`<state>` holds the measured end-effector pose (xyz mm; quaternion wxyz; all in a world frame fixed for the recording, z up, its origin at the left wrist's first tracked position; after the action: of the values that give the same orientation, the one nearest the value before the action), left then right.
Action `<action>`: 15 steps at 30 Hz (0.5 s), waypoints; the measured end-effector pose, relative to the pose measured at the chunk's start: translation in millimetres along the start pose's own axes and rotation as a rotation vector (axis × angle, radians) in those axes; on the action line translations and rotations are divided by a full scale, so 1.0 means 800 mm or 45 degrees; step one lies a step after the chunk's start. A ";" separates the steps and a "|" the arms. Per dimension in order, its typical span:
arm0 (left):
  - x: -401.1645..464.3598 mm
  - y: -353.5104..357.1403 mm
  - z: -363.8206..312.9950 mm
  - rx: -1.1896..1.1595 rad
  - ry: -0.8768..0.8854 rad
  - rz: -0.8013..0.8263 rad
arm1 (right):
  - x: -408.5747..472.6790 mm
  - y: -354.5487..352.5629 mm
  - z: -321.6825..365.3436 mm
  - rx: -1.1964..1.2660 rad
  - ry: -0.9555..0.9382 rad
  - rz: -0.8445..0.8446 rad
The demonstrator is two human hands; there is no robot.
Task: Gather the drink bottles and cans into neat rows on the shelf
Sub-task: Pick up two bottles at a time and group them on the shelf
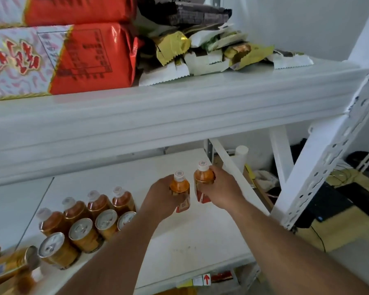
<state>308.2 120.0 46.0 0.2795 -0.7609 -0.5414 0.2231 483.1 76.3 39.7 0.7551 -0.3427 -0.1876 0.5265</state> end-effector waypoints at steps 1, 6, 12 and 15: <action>0.008 0.001 0.002 0.018 0.000 -0.002 | 0.007 0.002 -0.001 -0.001 0.002 -0.006; 0.051 0.012 0.008 0.025 0.016 -0.007 | 0.053 0.020 -0.015 0.049 0.018 -0.019; 0.097 0.022 0.010 -0.013 0.013 -0.022 | 0.138 0.055 -0.049 0.054 0.025 -0.046; 0.116 0.031 0.015 0.018 0.004 -0.027 | 0.170 0.065 -0.063 0.062 0.001 -0.064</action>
<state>347.3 203.6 17.2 0.2878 -0.7536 -0.5474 0.2228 532.0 196.9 -43.0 0.7763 -0.3195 -0.1830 0.5117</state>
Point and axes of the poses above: each hand's wrist, its own x-axis towards the middle knuckle, its own y-axis out of the palm, z = x × y, the point moved 5 cm from there along x, towards the middle knuckle, and after that the axes turned 4 degrees about -x, right-handed, at the moved point
